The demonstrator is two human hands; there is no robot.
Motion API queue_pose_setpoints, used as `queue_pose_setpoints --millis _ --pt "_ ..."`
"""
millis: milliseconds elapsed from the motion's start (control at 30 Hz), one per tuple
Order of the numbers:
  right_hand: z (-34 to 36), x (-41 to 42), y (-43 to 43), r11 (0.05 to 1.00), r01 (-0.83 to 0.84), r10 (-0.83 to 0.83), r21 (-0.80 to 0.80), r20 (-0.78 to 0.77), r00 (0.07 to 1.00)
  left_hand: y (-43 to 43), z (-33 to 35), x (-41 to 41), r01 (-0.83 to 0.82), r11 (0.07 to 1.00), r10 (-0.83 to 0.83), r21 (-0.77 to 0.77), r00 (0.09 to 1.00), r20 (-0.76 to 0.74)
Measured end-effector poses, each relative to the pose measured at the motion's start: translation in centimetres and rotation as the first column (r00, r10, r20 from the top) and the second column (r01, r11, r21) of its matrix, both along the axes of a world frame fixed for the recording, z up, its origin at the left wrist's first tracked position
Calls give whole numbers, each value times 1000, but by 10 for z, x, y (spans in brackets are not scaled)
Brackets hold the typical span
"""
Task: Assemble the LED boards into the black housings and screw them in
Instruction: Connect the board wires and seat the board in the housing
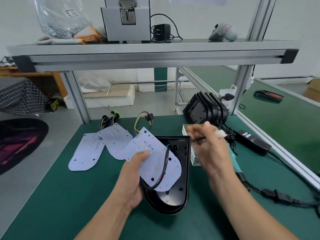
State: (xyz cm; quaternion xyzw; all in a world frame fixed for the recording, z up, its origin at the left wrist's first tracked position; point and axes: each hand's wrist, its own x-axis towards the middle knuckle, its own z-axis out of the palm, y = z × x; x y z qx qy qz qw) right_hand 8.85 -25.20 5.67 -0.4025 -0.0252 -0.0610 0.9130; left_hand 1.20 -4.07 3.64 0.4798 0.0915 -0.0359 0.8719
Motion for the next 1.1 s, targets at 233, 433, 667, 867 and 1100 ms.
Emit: queue_pose_setpoints --millis 233,433,667,867,1100 --pt "-7 -12 23 903 -220 241 -369 11 970 6 -2 7 -48 996 49 77 999 -7" --pt "-7 -18 19 670 -337 487 -661 49 872 11 -2 7 -50 993 50 110 999 2" --pt "-13 -19 23 691 -328 377 -644 -66 924 12 -1 10 -136 971 107 196 983 150" --pt "-7 -17 19 816 -380 359 -437 -133 924 29 1 18 -367 910 319 194 917 239" --pt "-1 -16 23 886 -391 304 -248 -326 895 44 4 18 -573 812 563 111 819 112"
